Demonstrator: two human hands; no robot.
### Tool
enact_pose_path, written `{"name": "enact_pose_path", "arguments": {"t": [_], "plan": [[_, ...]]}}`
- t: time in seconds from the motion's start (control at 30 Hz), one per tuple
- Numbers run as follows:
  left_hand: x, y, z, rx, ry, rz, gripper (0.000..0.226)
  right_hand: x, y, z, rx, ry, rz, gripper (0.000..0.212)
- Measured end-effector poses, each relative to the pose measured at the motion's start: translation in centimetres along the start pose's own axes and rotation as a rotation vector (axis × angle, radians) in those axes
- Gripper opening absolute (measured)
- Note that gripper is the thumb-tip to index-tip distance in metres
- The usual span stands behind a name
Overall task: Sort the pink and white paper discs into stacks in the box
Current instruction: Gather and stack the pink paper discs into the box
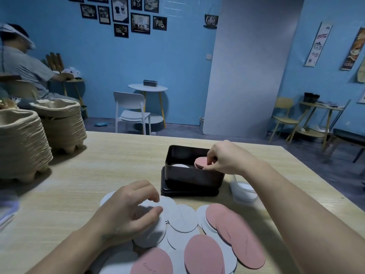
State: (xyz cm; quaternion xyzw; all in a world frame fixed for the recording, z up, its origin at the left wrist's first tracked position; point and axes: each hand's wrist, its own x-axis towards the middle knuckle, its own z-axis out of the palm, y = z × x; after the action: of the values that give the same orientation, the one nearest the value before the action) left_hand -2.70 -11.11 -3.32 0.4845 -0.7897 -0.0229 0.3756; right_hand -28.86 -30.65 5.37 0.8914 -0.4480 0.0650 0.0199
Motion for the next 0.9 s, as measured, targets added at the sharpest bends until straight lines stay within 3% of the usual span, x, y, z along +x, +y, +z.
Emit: {"name": "enact_pose_path", "arguments": {"t": [0.23,0.43,0.7,0.77,0.9], "plan": [[-0.4,0.0,-0.1,0.003,-0.001,-0.016,0.016,0.0,-0.1,0.2,0.026,0.012,-0.052,0.013],[-0.5,0.1,-0.3,0.018,0.000,-0.032,0.017,-0.8,0.1,0.2,0.088,0.150,-0.050,0.034],[-1.0,1.0,-1.5,0.015,-0.009,-0.058,0.016,-6.9,-3.4,0.7,0.293,0.414,-0.354,0.012],[-1.9,1.4,-1.5,0.004,-0.001,-0.073,0.016,-9.2,-4.9,1.6,0.383,0.383,-0.417,0.011],[-3.8,1.6,-1.5,0.026,0.042,-0.106,0.016,-13.1,-7.8,3.4,0.499,0.142,-0.480,0.022]]}}
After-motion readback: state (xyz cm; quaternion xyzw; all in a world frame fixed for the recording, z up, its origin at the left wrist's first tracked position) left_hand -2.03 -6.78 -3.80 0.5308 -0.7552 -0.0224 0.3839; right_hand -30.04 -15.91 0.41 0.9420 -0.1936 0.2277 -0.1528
